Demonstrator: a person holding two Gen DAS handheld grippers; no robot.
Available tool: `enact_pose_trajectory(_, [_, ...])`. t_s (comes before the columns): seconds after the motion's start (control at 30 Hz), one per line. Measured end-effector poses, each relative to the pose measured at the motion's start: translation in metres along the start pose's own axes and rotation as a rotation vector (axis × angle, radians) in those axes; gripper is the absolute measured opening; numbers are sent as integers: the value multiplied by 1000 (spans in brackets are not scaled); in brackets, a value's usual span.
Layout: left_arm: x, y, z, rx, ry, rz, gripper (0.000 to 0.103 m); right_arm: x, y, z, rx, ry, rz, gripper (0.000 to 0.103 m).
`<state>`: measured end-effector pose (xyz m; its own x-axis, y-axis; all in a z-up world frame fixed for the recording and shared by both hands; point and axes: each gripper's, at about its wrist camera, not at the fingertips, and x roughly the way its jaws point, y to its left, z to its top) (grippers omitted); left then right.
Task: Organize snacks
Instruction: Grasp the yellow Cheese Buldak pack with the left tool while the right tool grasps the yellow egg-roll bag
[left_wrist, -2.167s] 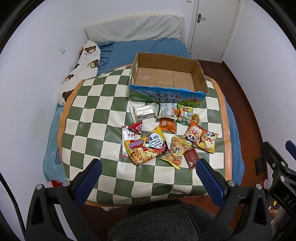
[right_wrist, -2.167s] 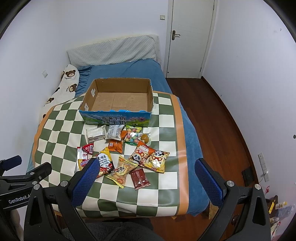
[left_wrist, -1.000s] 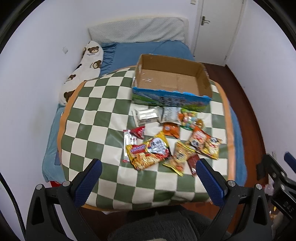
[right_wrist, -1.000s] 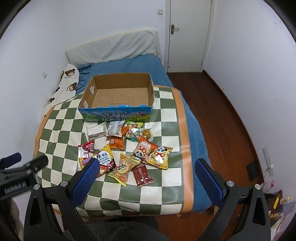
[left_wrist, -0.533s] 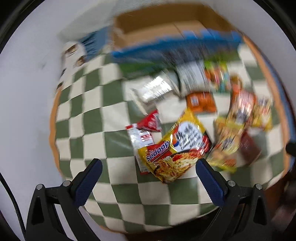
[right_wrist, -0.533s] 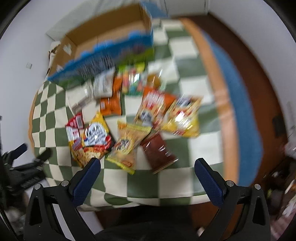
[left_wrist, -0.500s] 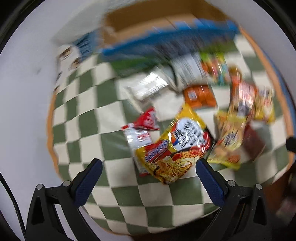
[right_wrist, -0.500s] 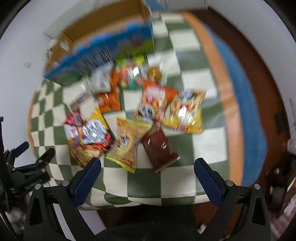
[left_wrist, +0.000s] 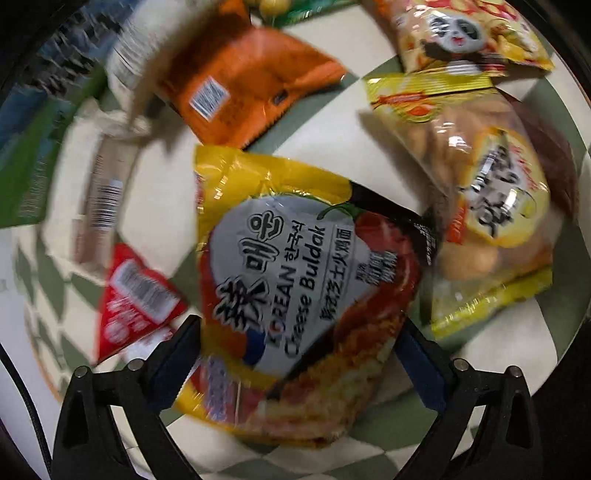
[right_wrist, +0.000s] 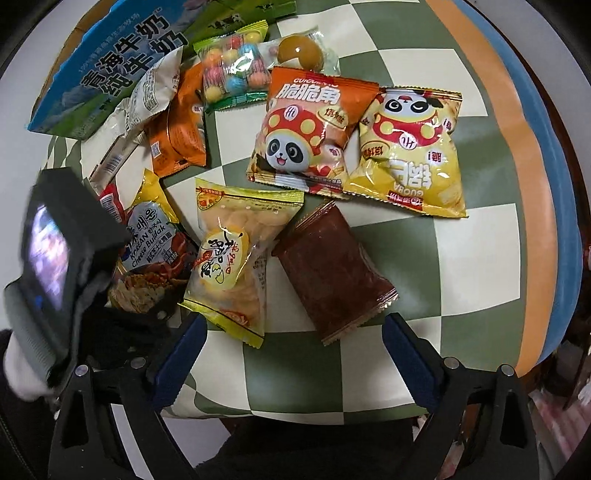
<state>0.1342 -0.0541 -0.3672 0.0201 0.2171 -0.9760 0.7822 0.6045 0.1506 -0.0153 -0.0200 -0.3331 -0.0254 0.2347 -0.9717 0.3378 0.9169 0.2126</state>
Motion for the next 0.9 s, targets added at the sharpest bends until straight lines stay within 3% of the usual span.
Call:
enact_pose_trajectory(0.1, [3,13,-2,-94,-23,-40,89,0,7,1,7,-10,9,97])
enact_pose_trajectory(0.17, [-1,26,-7,-194,-34,-54,87,-1,10,2,8,-16,13,97])
enact_pose_trajectory(0.3, [7,68,-33,-563,52,-99,87,11,24,13,32,-11,31,89])
enact_pose_trajectory(0.4, [15,95,-63,-834,78,-194,87,28,37,25,58,1,30,81])
enact_pose_trajectory(0.5, [31,118,-94,-1015,93,-320,87,52,52,42,87,38,12,78])
enact_pose_trajectory(0.57, [41,128,-98,-1040,86,-370,88,65,60,50,82,66,-21,70])
enact_pose_trajectory(0.67, [53,135,-103,-967,85,-390,90,80,80,57,-12,107,-81,56])
enact_pose_trajectory(0.8, [59,148,-103,-819,100,-384,93,81,113,58,-263,96,-160,54])
enact_pose_trajectory(0.9, [70,148,-101,-785,110,-397,96,79,127,53,-375,94,-169,58])
